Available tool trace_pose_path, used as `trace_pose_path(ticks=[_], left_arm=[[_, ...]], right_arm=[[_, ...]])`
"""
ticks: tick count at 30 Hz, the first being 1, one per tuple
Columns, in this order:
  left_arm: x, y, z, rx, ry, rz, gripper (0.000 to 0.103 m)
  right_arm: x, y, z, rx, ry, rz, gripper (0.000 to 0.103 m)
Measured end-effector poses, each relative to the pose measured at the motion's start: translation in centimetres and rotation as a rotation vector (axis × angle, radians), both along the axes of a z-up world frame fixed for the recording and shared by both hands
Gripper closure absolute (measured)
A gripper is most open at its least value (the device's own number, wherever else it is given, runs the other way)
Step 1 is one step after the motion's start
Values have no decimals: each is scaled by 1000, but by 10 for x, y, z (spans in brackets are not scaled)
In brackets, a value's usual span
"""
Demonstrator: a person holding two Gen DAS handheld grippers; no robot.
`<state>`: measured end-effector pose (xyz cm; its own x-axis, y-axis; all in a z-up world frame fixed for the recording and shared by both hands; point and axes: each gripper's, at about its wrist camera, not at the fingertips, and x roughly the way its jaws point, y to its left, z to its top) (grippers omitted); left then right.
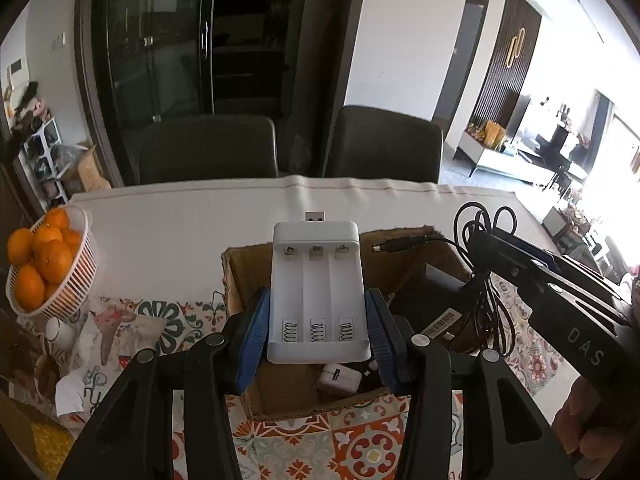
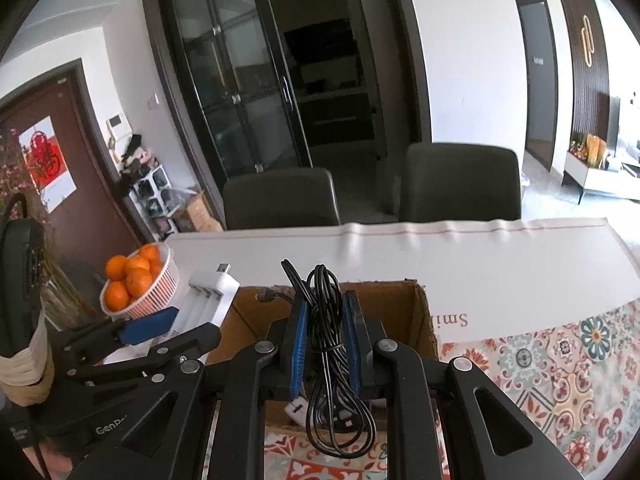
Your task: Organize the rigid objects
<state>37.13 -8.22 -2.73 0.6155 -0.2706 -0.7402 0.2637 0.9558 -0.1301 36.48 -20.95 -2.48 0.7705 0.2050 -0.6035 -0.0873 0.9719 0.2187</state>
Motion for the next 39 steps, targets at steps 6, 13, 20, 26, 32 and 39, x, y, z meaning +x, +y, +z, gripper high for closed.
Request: trace_pose_path(ticks=[6, 13, 20, 26, 32, 39], left_arm=[[13, 1, -24, 10, 78, 22, 56], [16, -1, -47, 36, 135, 32, 56], [20, 1, -59, 29, 188, 60, 56], [7, 6, -51, 54, 143, 82, 56], [-17, 13, -31, 86, 69, 126, 52], [-55, 22, 5, 87, -55, 149, 36]], right_arm=[[19, 1, -23, -9, 85, 24, 84], [27, 1, -44, -23, 135, 38, 83], [39, -3, -54, 25, 191, 34, 79], [27, -1, -50, -14, 183, 18, 79], [3, -2, -38, -43, 160, -20, 76], [-35, -2, -15, -46, 107, -60, 63]])
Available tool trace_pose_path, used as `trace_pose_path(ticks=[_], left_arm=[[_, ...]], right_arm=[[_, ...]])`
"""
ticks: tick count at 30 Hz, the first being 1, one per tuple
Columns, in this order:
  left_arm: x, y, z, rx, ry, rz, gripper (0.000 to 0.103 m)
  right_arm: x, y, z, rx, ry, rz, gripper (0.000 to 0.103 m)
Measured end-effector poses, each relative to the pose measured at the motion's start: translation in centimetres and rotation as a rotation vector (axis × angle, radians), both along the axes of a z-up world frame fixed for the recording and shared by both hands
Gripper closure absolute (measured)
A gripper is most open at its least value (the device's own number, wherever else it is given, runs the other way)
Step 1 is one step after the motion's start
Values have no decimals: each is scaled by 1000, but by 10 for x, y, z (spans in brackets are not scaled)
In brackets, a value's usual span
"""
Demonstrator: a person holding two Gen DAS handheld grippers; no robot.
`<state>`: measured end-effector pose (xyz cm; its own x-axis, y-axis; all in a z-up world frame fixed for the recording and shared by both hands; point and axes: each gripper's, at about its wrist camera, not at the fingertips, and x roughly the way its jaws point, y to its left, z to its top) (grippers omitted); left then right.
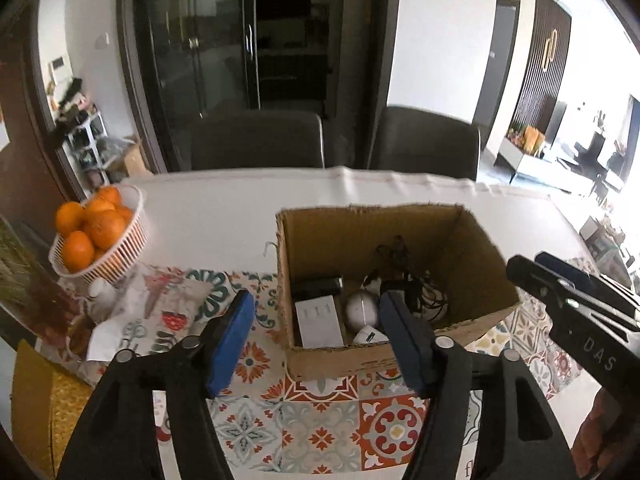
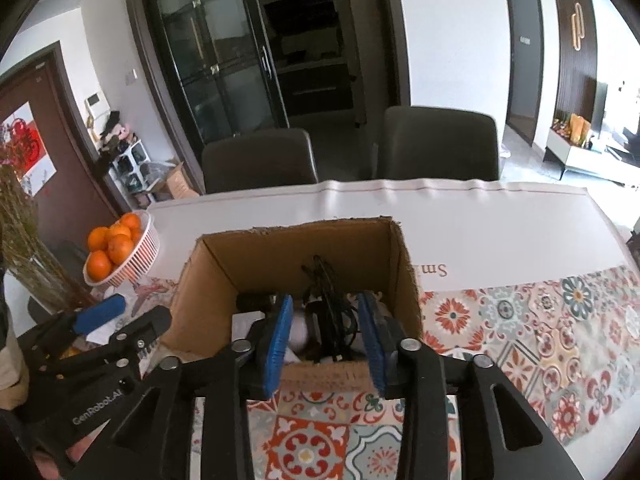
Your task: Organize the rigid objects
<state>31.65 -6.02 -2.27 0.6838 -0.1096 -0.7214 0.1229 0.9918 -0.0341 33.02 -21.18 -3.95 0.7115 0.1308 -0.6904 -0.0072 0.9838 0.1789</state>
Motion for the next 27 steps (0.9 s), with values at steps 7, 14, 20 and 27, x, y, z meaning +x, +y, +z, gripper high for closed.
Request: trace_pose_path(ticks=[7, 14, 20, 27], left_arm=[[-38, 3, 37, 23, -131, 1, 17], [-68, 4, 59, 48, -229, 10, 1], [-89, 1, 73, 70, -293, 9, 0], [-118, -2, 81, 112, -354, 20, 0]], right_arm=[[-43, 1, 29, -45, -79, -47, 45], [-79, 2, 53, -104, -157, -104, 25], [-103, 2, 68, -144, -218, -135, 12], [-122, -3, 71, -121, -215, -148, 9]])
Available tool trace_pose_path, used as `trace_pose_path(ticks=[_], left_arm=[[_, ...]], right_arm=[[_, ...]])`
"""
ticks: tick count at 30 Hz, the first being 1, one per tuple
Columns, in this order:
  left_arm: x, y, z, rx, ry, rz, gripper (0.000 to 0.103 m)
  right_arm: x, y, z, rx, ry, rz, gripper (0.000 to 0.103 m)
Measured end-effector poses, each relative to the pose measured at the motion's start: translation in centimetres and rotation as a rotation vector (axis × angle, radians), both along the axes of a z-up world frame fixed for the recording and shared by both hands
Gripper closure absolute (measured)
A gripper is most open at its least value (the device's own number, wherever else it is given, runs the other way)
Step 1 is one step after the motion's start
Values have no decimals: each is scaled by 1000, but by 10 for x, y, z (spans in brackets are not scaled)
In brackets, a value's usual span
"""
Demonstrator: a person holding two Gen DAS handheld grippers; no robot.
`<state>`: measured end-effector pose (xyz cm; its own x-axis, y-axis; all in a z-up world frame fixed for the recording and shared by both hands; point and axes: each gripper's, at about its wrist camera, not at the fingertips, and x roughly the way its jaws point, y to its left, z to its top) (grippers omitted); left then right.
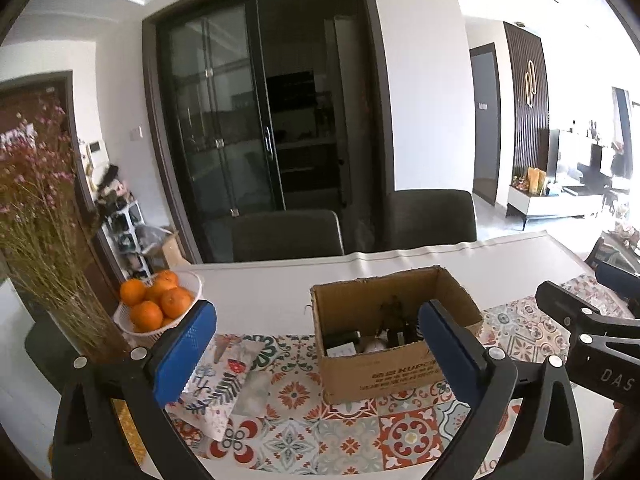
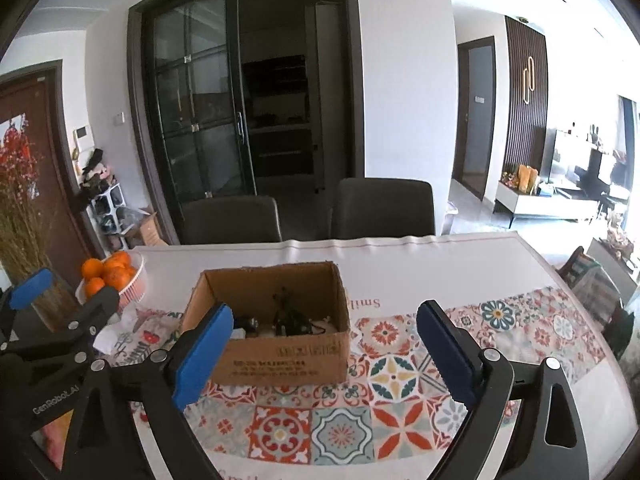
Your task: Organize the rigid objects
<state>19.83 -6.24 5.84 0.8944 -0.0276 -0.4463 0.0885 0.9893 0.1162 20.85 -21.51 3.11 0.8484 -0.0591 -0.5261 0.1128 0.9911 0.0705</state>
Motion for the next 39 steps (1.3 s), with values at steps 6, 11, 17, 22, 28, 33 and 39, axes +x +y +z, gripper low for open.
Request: trace_pose_path(ticks=[6, 11, 17, 22, 28, 33, 39], left_arm=[[-19, 1, 5, 7, -28, 10, 0], [-26, 2, 6, -2, -35, 18, 0], [-32, 2, 9, -13, -39, 5, 0], [-35, 1, 9, -11, -43, 3, 0], [-35, 2, 8, -16, -41, 0, 0], [-34, 2, 6, -21, -28, 5, 0], [-35, 3, 3, -15, -18, 19, 0]], right_arm=[[-7, 4, -2, 34, 3, 16, 9], [-15, 3, -3, 36, -5, 23, 9], [-22, 3, -2, 37, -13, 27, 9], [-26, 2, -2, 38, -19, 27, 9], [-27, 4, -2, 38, -18, 35, 9], [-28, 1, -2, 37, -13, 39, 9], [-27, 3, -1, 28, -9, 42, 9]])
